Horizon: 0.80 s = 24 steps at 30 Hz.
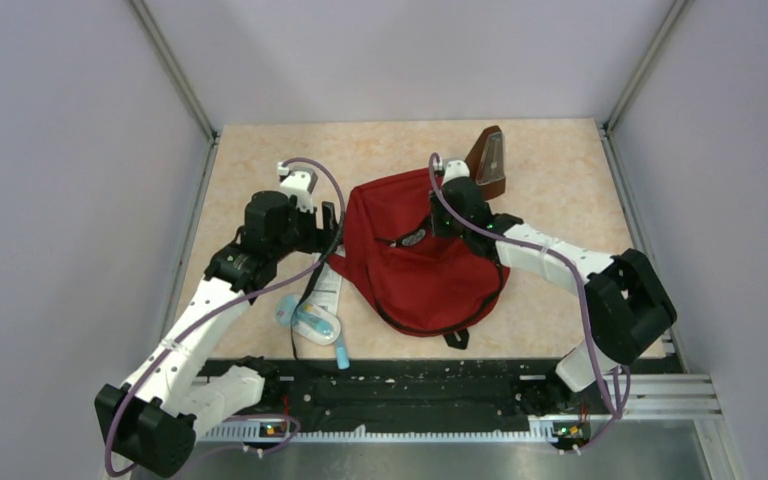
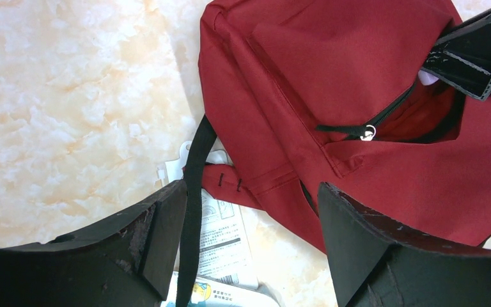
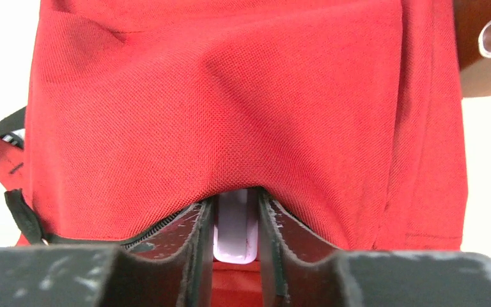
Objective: Pack the student bag
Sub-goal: Place the stationery in the student bag.
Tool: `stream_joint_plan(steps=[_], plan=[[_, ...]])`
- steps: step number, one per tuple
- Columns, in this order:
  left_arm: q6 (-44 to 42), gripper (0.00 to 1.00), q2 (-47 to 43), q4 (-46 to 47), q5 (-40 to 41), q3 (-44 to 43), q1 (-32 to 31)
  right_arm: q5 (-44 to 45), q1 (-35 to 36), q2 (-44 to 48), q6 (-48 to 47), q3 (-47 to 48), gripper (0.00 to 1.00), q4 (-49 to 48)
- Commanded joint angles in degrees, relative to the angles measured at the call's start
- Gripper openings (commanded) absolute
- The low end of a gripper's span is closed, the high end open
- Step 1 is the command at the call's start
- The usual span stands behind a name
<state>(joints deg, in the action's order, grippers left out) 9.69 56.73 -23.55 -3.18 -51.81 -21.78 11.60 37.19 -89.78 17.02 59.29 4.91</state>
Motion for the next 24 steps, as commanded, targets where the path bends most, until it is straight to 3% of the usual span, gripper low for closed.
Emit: stream_joint_plan(steps=[1, 6, 14, 20, 24], plan=[[-0.4, 0.79, -0.7, 2.5, -0.1, 0.5, 0.2, 2.4, -0.6, 0.4, -1.8, 0.1, 0.34, -7.8], [-0.5, 0.79, -0.5, 2.4, 0.5, 0.5, 0.2, 1.6, -0.6, 1.5, -2.2, -0.5, 0.51, -6.7], [-1.6, 0.79, -0.5, 2.5, 0.5, 0.6, 0.2, -1.3, 0.6, 10.4, 0.1, -3.9, 0.57, 3.2], [-1.5, 0.79, -2.4, 4.6, 0.9, 1.9, 0.2, 5.6, 13.1, 23.0, 2.5, -9.1, 0.65, 8.7], [-0.1, 0.79, -1.0, 4.2, 2.6, 1.7, 0.2, 6.0, 21.0, 27.3, 10.6, -14.1, 0.65, 4.6]])
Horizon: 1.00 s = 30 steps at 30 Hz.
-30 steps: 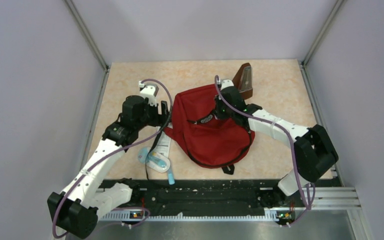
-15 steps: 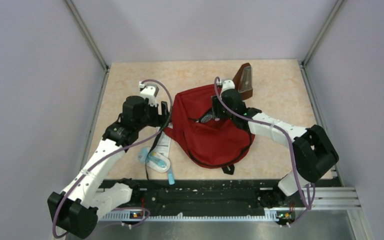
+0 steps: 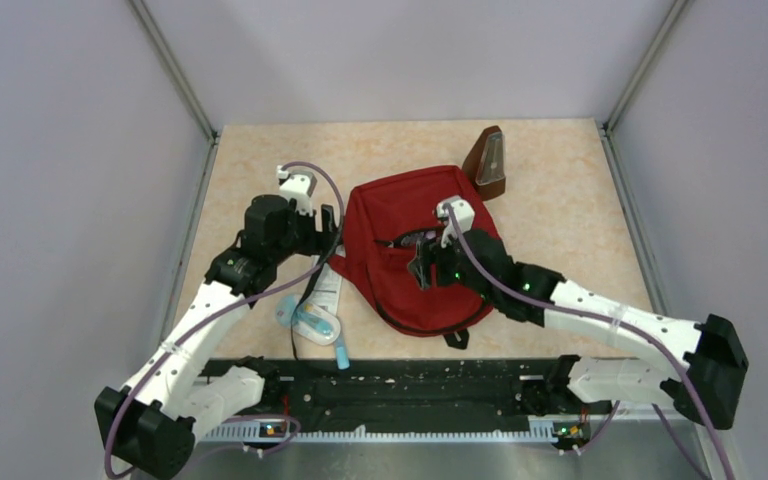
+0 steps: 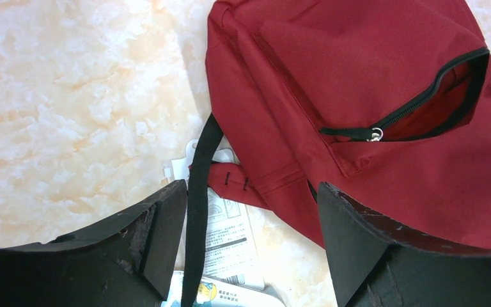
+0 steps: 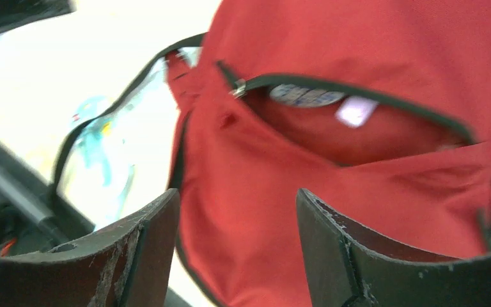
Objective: Pack the student bag
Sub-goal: Place the stationery in the student bag, then pick up the stationery from the center of the board.
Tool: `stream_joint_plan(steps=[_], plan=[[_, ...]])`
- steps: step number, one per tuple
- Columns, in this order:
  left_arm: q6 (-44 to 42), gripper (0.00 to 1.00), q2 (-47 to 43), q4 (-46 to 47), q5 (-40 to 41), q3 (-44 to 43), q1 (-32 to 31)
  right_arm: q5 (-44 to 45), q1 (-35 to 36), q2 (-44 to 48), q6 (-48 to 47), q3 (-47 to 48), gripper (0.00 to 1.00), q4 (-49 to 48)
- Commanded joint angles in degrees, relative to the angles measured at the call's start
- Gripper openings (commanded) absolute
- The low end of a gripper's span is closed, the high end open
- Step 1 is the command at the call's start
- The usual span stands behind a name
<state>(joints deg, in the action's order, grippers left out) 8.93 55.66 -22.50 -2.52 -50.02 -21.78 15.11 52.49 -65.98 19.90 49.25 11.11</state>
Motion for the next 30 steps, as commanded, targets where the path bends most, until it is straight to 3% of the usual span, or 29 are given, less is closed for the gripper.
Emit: stream_joint_plan(steps=[1, 6, 14, 22, 30], plan=[[0.7, 0.79, 0.2, 2.9, 3.5, -0.2, 0.2, 3.0, 8.0, 3.7, 9.5, -5.2, 0.65, -3.5], [0.6, 0.80, -0.5, 3.0, 6.7, 0.1, 1.1, 9.1, 19.1, -1.8, 14.2, -6.4, 0.67, -10.7], [0.6, 0.80, -1.1, 3.0, 6.9, 0.5, 1.9, 14.1, 31.1, -22.4, 16.2, 5.0, 0.67, -8.1], [0.8, 0.82, -1.0, 3.0, 6.5, 0.4, 1.9, 14.9, 35.6, -38.0, 14.9, 18.1, 0.62, -2.2], [0.9, 0.82, -1.5, 2.9, 6.4, 0.4, 2.0, 15.2, 35.8, -46.3, 14.4, 24.9, 0.57, 3.4]])
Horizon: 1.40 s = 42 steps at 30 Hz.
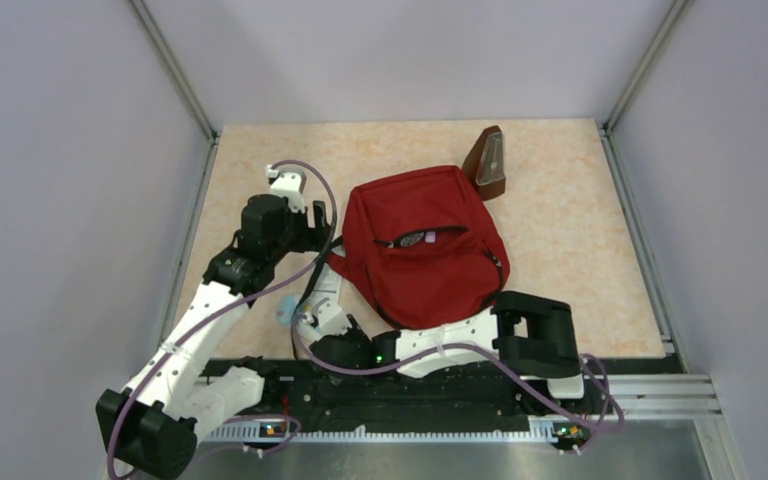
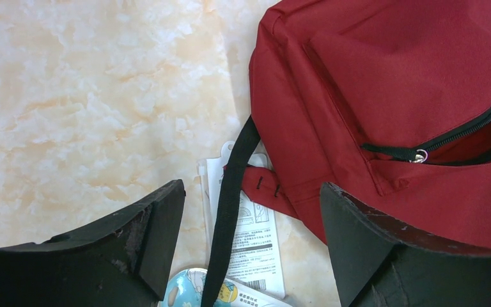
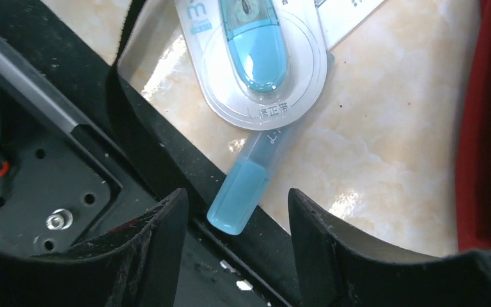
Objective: Pack the student bag
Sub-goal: Pick up the stationery from the center of the board.
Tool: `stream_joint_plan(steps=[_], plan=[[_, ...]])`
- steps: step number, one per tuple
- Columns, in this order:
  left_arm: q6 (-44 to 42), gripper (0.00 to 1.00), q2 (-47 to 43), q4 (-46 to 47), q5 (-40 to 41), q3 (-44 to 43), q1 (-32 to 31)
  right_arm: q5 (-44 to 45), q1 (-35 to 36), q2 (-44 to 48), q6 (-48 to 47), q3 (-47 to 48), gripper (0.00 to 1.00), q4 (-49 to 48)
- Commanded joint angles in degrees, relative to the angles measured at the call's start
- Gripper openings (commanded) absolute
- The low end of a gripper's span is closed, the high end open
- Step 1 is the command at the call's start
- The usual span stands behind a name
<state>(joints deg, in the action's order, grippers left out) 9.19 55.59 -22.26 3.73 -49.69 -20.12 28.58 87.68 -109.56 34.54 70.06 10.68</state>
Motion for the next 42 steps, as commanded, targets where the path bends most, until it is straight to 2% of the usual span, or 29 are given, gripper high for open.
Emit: stream_joint_plan(steps=[1, 9, 13, 19, 24, 30, 37, 42], plan=[[0.6, 0.82, -1.5, 2.7, 0.1, 0.1, 0.3, 1.9, 0.7, -3.4, -0.2, 4.6, 0.56, 4.5], [0.7, 0.82, -1.6, 2.7, 0.0, 0.1, 0.3, 5.9, 0.7, -4.5, 1.7, 5.3, 0.43, 9.0], [0.7, 0.82, -1.7, 2.7, 0.0, 0.1, 0.3, 6.2, 0.7, -4.1, 2.6, 4.4, 0.23, 9.8], [0.7, 0.82, -2.1, 2.7, 0.5, 0.3, 0.3, 10.9, 0.6, -0.6, 6.1, 2.2, 0.01, 16.6], [0.7, 0.82, -2.4, 2.8, 0.2, 0.4, 0.3, 10.2, 0.3, 9.3, 5.9, -4.8, 0.00, 18.8], [0.7, 0.82, -2.3, 2.8, 0.0, 0.5, 0.3, -1.6, -1.6, 23.7, -0.1, -10.4, 0.00, 18.1], [0.6, 0.82, -2.6, 2.8, 0.2, 0.6, 0.3, -5.3, -15.8, 35.8, -1.3, -14.2, 0.00, 24.5], [0.5, 0.82, -2.6, 2.8, 0.1, 0.6, 0.3, -9.6, -29.1, 38.9, -5.6, -14.9, 0.00, 25.7]])
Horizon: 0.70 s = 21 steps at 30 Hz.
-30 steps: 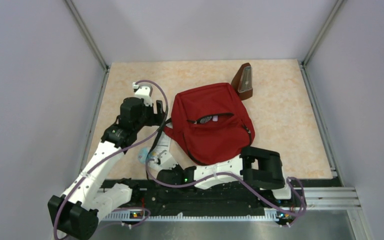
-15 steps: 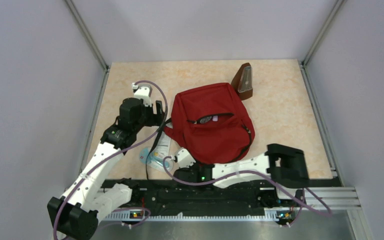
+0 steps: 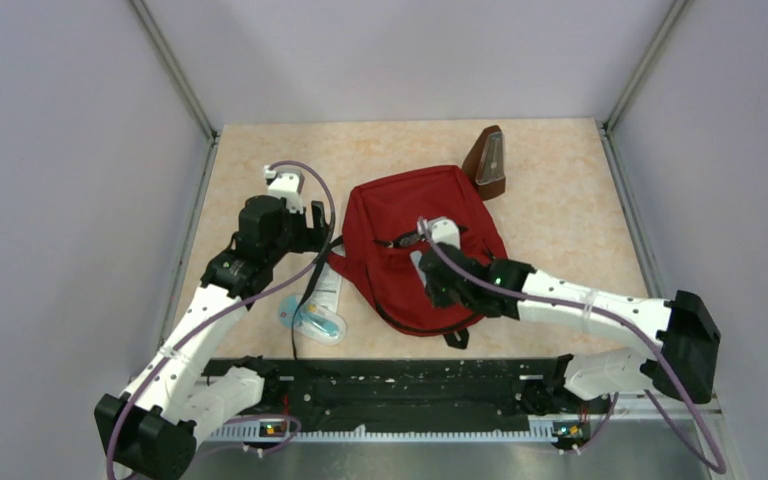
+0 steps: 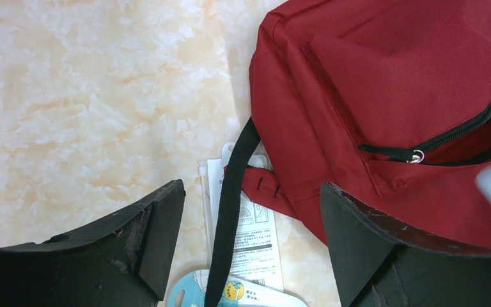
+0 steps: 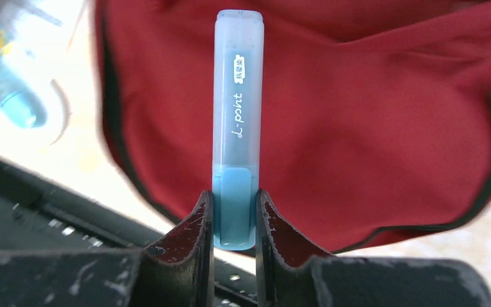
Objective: Pack the student bag
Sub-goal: Pick up the stationery from the center of the board, then place the stationery in the student bag.
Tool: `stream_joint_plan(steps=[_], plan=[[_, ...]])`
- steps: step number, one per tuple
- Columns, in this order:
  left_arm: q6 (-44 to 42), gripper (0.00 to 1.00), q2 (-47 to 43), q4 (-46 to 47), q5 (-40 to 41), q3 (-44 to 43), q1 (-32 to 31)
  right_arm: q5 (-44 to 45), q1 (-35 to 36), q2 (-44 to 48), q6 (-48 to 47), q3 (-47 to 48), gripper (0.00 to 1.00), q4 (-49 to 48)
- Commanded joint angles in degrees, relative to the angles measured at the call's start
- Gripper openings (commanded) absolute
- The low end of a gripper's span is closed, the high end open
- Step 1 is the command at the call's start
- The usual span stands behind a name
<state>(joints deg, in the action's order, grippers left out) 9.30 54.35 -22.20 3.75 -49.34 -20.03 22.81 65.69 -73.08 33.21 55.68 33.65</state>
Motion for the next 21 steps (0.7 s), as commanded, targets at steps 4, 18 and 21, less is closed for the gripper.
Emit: stream_joint_plan(steps=[4, 18, 21], plan=[[0.4, 0.82, -1.7, 2.8, -0.1, 0.4, 0.2, -5.7, -15.0, 2.7, -6.9, 0.9, 0.00, 3.6], [0.4, 0.82, -2.1, 2.8, -0.6, 0.4, 0.1, -14.4, -27.0, -7.2, -12.8, 6.8, 0.00, 1.3], [0.4, 0.82, -1.9, 2.9, -0.7, 0.5, 0.2, -12.6, -27.2, -8.7, -12.5, 8.0, 0.00, -2.3]])
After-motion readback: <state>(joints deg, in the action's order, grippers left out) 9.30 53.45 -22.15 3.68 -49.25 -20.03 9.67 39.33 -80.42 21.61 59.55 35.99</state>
